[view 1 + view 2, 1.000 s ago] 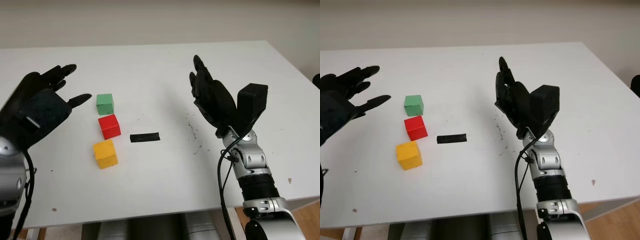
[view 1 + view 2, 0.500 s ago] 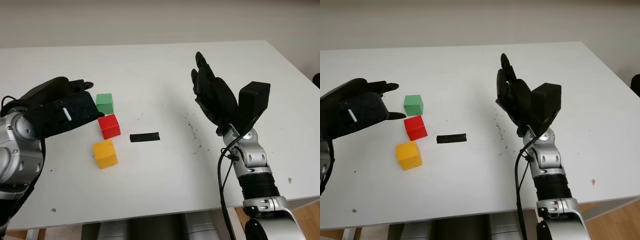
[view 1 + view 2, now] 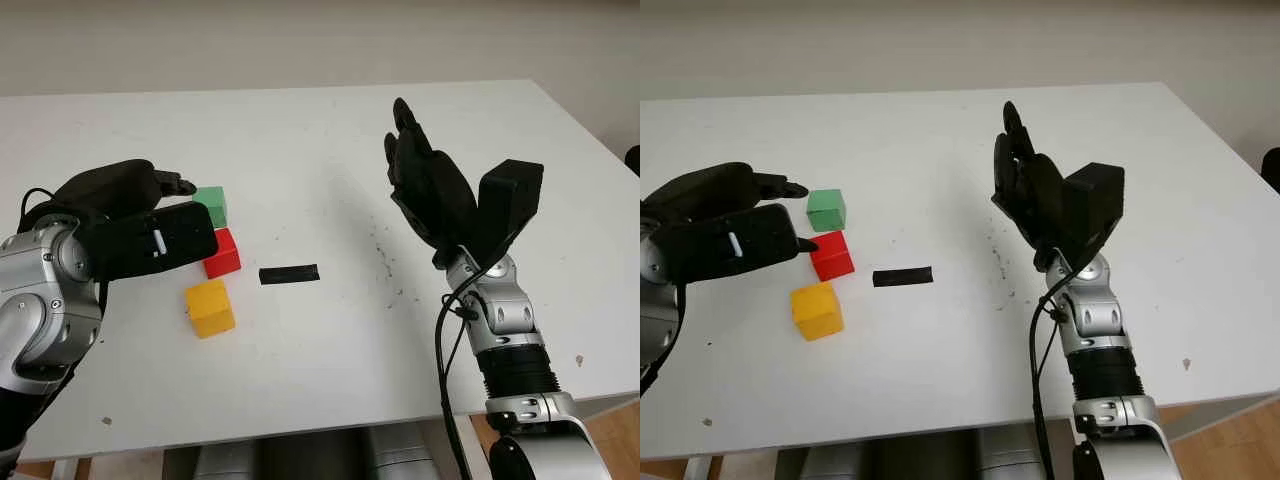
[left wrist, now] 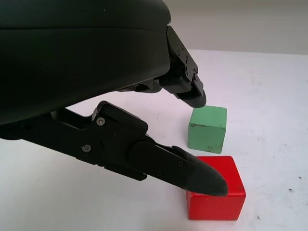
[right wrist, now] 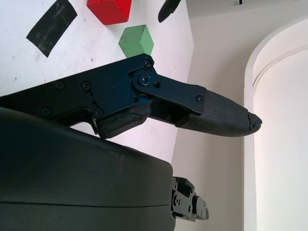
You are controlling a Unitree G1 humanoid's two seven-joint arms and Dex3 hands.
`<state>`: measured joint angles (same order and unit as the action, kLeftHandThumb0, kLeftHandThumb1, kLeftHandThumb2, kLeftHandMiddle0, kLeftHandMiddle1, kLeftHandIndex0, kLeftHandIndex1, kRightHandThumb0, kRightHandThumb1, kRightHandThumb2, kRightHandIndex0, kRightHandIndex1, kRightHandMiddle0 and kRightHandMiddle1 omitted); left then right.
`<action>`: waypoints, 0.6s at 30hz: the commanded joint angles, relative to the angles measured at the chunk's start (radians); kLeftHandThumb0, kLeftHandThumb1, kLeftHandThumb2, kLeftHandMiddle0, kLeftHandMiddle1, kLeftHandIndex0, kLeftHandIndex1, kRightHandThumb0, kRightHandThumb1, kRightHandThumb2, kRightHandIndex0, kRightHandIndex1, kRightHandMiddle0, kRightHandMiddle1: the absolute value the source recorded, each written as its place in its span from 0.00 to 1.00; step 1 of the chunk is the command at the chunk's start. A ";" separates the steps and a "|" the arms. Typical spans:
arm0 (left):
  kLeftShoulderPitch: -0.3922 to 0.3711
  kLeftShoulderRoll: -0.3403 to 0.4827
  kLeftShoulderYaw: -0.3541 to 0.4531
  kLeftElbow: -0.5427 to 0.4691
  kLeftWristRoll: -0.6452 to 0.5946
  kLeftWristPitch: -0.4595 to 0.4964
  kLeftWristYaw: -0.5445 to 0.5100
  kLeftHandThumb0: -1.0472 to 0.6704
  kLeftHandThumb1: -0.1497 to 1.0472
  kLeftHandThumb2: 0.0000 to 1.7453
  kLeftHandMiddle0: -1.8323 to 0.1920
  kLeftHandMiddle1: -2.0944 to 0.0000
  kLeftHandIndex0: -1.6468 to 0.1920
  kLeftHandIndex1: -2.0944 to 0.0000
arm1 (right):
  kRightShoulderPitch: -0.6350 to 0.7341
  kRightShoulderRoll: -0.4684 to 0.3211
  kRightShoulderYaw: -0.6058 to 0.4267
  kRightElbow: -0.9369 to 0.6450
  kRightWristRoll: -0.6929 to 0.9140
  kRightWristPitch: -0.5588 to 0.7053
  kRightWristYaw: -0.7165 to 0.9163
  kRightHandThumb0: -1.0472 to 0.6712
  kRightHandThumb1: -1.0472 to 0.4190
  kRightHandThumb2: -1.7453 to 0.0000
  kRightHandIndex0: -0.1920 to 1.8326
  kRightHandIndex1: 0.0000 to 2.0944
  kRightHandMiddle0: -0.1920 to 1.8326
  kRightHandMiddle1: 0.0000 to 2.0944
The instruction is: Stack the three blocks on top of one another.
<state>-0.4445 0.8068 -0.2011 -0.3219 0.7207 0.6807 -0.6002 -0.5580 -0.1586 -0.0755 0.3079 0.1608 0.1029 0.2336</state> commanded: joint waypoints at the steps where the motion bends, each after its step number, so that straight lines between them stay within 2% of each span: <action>1: 0.008 -0.006 0.019 -0.005 -0.007 -0.007 -0.009 0.13 0.90 0.02 0.75 0.97 0.58 0.89 | -0.024 0.003 -0.002 -0.007 -0.002 -0.008 -0.002 0.12 0.00 0.56 0.00 0.00 0.00 0.00; 10: 0.007 -0.002 0.048 -0.047 -0.033 0.007 -0.066 0.11 0.90 0.03 0.76 0.98 0.58 0.85 | -0.021 0.004 0.002 -0.002 -0.010 -0.012 -0.004 0.11 0.00 0.56 0.00 0.00 0.00 0.00; 18: 0.016 -0.012 0.040 -0.036 -0.028 -0.014 -0.054 0.10 0.90 0.03 0.75 0.97 0.61 0.86 | -0.017 0.004 0.003 -0.004 -0.012 -0.010 -0.001 0.11 0.00 0.55 0.00 0.00 0.00 0.00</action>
<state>-0.4363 0.8011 -0.1693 -0.3569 0.6878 0.6714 -0.6613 -0.5582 -0.1585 -0.0735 0.3083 0.1518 0.1025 0.2328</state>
